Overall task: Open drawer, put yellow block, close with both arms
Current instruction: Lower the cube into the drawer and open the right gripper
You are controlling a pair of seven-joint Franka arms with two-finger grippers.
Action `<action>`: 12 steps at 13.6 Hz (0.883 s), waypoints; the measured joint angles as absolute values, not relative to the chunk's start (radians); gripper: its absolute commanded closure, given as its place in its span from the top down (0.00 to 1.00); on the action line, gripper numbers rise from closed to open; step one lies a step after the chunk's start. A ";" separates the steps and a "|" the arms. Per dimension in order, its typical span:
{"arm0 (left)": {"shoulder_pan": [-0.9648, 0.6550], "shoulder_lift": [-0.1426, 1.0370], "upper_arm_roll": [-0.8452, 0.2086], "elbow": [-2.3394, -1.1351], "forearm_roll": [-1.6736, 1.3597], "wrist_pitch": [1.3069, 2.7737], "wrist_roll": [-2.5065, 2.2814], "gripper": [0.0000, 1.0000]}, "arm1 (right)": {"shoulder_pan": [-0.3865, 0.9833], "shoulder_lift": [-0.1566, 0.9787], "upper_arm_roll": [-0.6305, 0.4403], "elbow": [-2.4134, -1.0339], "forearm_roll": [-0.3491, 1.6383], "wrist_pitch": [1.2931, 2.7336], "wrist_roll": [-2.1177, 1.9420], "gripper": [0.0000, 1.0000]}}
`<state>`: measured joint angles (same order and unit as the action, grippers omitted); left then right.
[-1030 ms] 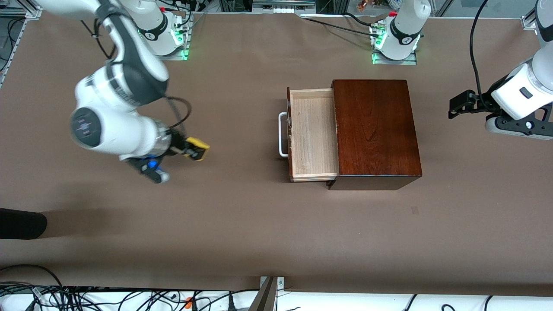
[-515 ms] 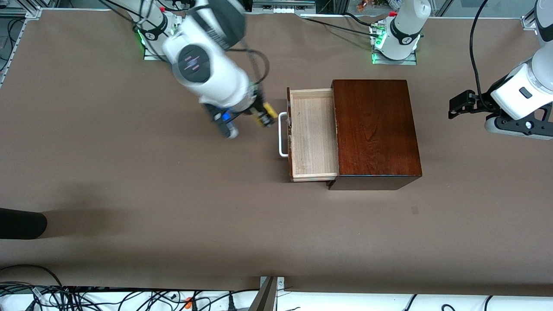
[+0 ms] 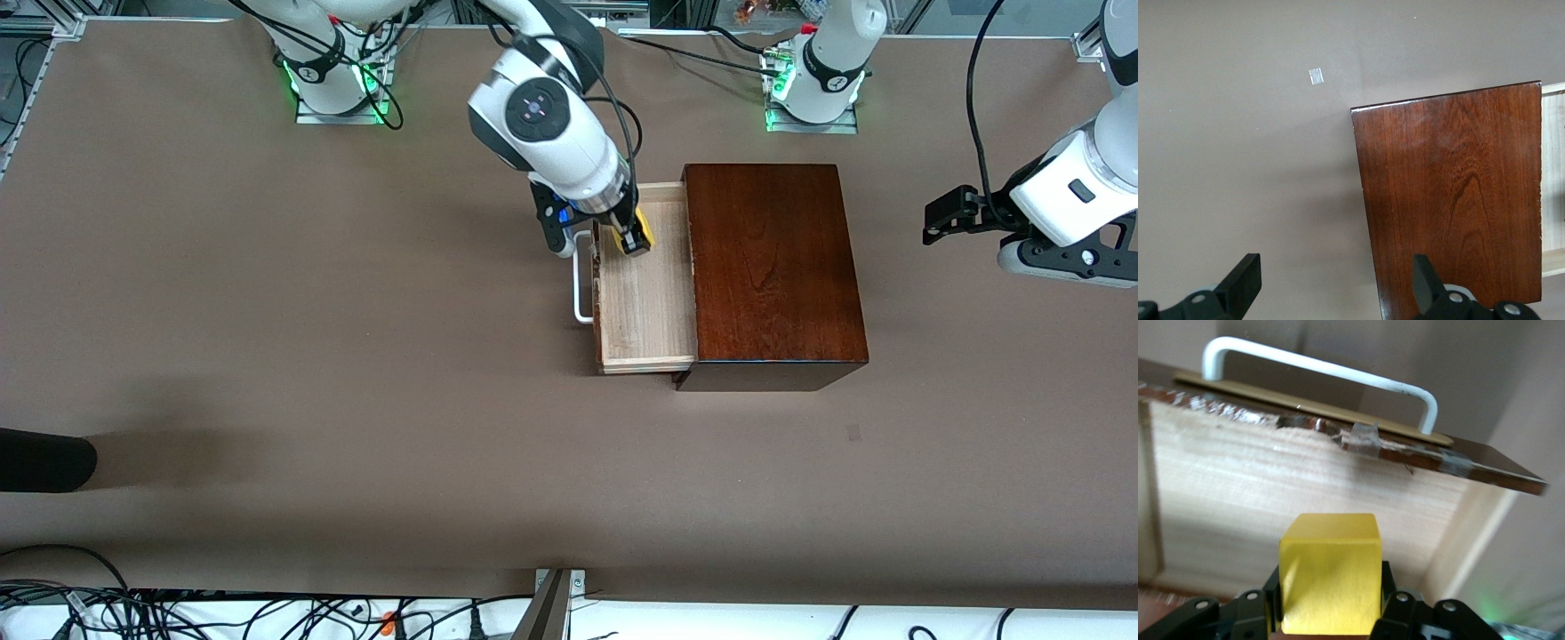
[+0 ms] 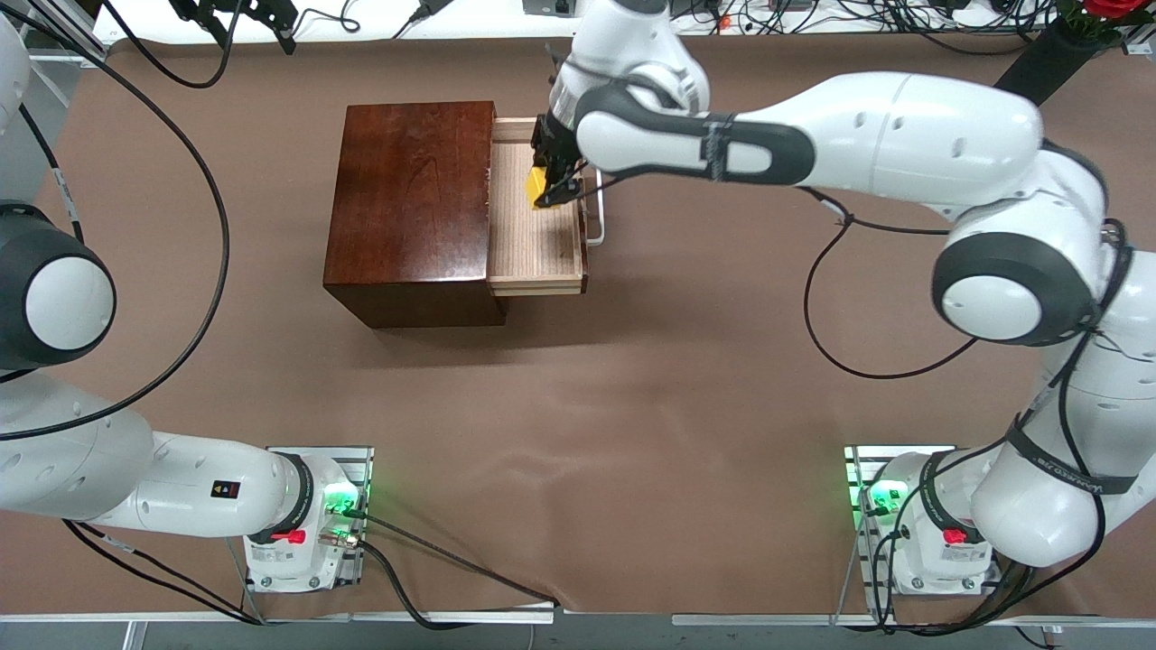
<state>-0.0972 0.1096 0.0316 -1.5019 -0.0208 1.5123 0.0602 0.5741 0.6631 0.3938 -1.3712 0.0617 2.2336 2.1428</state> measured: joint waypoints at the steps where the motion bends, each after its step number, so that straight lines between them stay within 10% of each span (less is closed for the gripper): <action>1: -0.097 0.110 0.032 -1.502 -0.021 1.512 0.060 1.00 | 0.593 0.680 0.376 -1.371 0.056 2.243 2.163 0.12; 6: -0.097 0.110 0.032 -1.502 -0.021 1.512 0.060 1.00 | 0.673 0.725 0.297 -1.370 0.033 2.250 2.193 0.13; 7: -0.097 0.110 0.032 -1.502 -0.021 1.512 0.060 1.00 | 0.698 0.734 0.270 -1.370 0.029 2.250 2.197 0.31; 8: -0.097 0.110 0.032 -1.502 -0.021 1.512 0.060 1.00 | 0.716 0.739 0.252 -1.366 0.027 2.253 2.202 0.89; 12: -0.097 0.110 0.032 -1.502 -0.021 1.513 0.060 1.00 | 0.732 0.739 0.233 -1.352 0.023 2.249 2.242 1.00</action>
